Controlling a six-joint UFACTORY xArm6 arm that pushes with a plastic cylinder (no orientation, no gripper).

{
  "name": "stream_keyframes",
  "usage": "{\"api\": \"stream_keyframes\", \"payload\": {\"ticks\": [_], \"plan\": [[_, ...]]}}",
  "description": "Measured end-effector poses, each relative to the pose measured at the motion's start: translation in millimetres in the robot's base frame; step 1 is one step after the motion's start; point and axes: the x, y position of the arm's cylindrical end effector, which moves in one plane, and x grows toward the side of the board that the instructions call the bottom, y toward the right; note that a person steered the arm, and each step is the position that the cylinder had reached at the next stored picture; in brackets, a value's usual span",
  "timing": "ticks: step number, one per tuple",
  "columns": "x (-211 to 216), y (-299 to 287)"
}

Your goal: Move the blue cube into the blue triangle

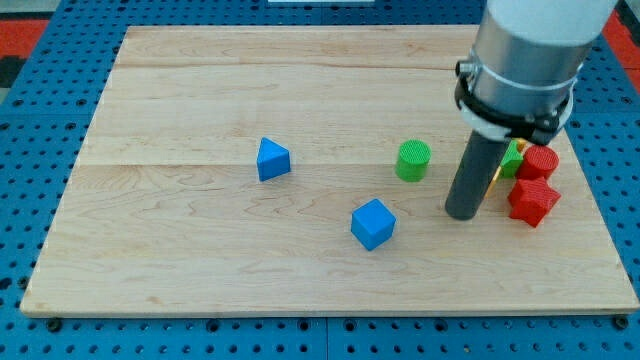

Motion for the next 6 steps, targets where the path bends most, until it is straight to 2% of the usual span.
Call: {"api": "stream_keyframes", "payload": {"ticks": [1,2,3,4,5,6], "plan": [[30.1,-47.7],[-17.0,-123.4],[-62.3,-167.8],[1.4,-114.3],[62.2,-9.9],[39.3,106.4]]}}
